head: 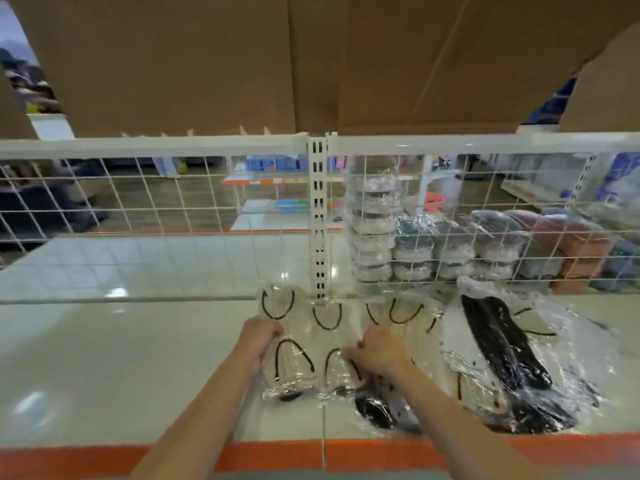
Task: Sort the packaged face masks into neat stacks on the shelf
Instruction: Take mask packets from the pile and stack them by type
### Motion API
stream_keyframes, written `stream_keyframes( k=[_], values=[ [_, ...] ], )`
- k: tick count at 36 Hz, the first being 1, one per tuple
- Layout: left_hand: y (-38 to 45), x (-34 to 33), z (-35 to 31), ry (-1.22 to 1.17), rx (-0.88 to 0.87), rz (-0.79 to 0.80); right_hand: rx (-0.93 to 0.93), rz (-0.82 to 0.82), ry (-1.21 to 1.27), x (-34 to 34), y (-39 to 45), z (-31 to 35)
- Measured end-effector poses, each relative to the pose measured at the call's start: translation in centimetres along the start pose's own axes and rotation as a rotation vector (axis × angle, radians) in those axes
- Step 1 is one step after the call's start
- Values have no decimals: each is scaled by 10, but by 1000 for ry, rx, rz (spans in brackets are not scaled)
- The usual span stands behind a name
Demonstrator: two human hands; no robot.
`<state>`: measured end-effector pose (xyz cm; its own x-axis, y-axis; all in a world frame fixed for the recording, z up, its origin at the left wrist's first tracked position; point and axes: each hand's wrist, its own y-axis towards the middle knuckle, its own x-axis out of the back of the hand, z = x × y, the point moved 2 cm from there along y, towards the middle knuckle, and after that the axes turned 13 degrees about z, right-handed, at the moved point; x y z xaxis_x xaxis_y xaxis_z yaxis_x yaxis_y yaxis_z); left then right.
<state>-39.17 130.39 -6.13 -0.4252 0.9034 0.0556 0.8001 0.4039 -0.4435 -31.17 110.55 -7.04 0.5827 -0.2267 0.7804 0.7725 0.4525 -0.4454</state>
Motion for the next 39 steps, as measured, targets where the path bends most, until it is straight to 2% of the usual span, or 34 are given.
stream_keyframes(
  k=[3,6,8,10,12,14,17,19,20,22,25,30,33,35,39],
  values=[
    [5,14,-1,58,-2,43,-52,-42,4,-5,2,8],
    [8,26,-1,74,14,100,-53,-182,209,3,0,16],
    [11,34,-1,61,21,131,-23,-311,474,8,0,19],
    [15,40,0,58,21,154,50,-405,895,11,0,23],
    [16,45,0,43,12,189,159,-370,1319,10,-4,33],
    [13,45,-2,-107,-14,270,254,-236,1477,5,-10,48],
    [6,47,-6,-414,-5,476,270,-71,1267,-14,-11,73],
    [6,53,-4,-434,-14,602,223,-1,974,-31,-8,88],
    [6,56,-2,-380,-32,610,204,24,842,-40,-5,94],
    [6,64,0,-175,-96,518,184,26,698,-53,0,107],
    [6,80,-1,-26,-266,277,222,-88,745,-56,8,125],
    [-10,101,-16,5,-532,200,405,-11,839,-47,17,159],
    [-13,119,-10,14,-539,140,502,19,797,-50,19,182],
    [-13,131,3,-28,-491,97,484,30,765,-62,21,191],
    [-8,142,33,-51,-396,10,382,222,598,-97,25,190]
  ],
)
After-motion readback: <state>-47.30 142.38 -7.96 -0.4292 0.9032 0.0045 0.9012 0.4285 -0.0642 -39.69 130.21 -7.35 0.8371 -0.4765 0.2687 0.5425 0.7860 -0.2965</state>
